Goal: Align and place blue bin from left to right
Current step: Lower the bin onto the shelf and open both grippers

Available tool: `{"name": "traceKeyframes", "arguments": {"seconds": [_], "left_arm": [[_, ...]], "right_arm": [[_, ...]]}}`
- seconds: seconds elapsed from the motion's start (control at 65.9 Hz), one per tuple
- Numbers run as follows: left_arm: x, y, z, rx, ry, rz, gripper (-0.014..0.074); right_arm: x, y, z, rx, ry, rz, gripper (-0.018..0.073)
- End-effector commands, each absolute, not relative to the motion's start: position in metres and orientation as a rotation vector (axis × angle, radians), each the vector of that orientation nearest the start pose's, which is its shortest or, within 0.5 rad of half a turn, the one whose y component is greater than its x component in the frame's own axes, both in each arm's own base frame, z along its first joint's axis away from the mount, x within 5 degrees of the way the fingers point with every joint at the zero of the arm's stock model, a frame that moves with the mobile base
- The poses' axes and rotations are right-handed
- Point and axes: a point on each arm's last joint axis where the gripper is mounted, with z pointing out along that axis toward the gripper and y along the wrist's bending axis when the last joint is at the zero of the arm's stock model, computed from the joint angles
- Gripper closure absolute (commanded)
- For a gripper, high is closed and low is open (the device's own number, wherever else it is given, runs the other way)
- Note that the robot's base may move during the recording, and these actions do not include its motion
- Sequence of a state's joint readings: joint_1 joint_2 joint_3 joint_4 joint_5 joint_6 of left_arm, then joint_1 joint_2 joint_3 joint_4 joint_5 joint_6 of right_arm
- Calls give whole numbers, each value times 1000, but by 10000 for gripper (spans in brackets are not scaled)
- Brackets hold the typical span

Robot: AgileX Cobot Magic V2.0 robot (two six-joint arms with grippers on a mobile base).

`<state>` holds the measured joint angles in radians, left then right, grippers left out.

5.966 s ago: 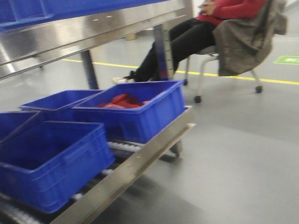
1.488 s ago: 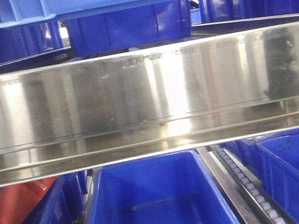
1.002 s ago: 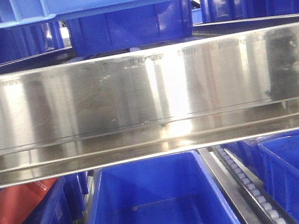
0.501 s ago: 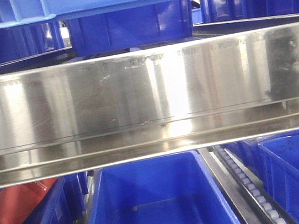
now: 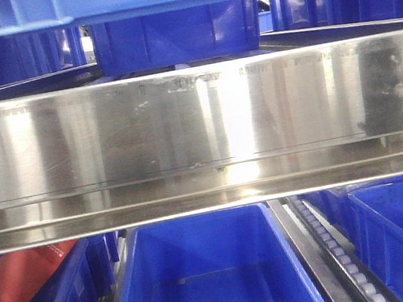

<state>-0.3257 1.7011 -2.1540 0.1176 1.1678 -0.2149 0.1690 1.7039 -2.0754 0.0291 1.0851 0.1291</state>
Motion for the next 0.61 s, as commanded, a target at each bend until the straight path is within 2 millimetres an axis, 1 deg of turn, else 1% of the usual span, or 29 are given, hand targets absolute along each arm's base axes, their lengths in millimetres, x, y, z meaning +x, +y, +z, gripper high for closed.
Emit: {"name": "traceKeyframes", "arguments": {"seconds": [0.0,0.137,0.228,0.395,0.501,0.546,0.592], "left_arm": [[330,-101,508,127,2111,-175,707],[338,-104,492,132,2208,-157,707],[349,-106,476,135,2277,-128,707],[369,-112,453,142,2334,-97,707],[379,-114,441,146,2364,-71,707],[381,-115,438,147,2371,-67,704],[383,-115,436,148,2375,-64,683]], "right_arm": [[354,58,492,-53,2100,166,711],[365,59,478,-50,2160,157,711],[376,60,465,-53,2197,152,711],[397,64,440,-63,2262,140,711],[406,65,428,-64,2297,136,710],[407,65,425,-64,2310,134,686],[407,65,424,-64,2318,133,632]]}}
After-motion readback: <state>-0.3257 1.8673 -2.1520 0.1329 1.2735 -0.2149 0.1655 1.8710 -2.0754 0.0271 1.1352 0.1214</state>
